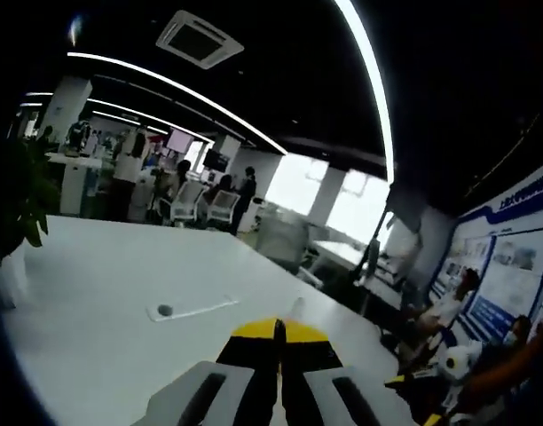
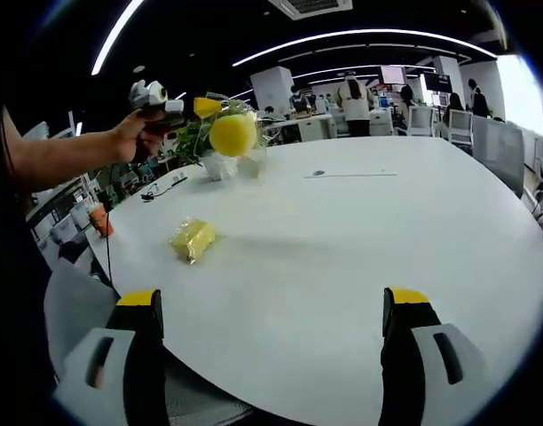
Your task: Compare the silicone blocks by pressing each to a similar depth, holding the contact briefly, and releasing to observe deformation and rebound differences across the visible hardness samples.
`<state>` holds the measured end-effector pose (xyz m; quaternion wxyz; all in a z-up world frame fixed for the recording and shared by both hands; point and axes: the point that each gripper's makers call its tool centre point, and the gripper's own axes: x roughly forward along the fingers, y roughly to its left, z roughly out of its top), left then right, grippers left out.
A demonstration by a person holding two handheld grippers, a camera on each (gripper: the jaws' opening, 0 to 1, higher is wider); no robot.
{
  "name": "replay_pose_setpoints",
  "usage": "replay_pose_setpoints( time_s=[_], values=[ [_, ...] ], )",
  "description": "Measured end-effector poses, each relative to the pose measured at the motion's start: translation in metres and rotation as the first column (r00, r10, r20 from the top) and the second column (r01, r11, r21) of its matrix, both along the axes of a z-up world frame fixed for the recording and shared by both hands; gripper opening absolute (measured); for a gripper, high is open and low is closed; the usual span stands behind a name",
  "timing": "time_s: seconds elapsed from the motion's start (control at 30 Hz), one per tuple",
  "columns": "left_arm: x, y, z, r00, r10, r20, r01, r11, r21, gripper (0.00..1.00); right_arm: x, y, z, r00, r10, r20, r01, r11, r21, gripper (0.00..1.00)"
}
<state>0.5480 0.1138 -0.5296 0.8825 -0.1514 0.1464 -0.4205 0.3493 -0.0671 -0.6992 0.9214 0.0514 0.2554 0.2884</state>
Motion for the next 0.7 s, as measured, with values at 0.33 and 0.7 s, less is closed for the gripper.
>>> replay_pose_setpoints(
  time_s=[0.33,0.7],
  values=[
    [-0.021,0.013,0.037,0.998,-0.047,0.042,0.048,0.999,-0.024,0.0,0.017,0.01,0.024,0.998,0.034,0.06,-0.034,0.999,0.003,0.96],
    [-0.045,0.026,0.076,0.995,-0.066,0.078,0.074,0.992,-0.102,0.0,0.053,0.028,0.075,0.983,0.068,0.171,-0.078,0.996,0.05,0.96]
  ],
)
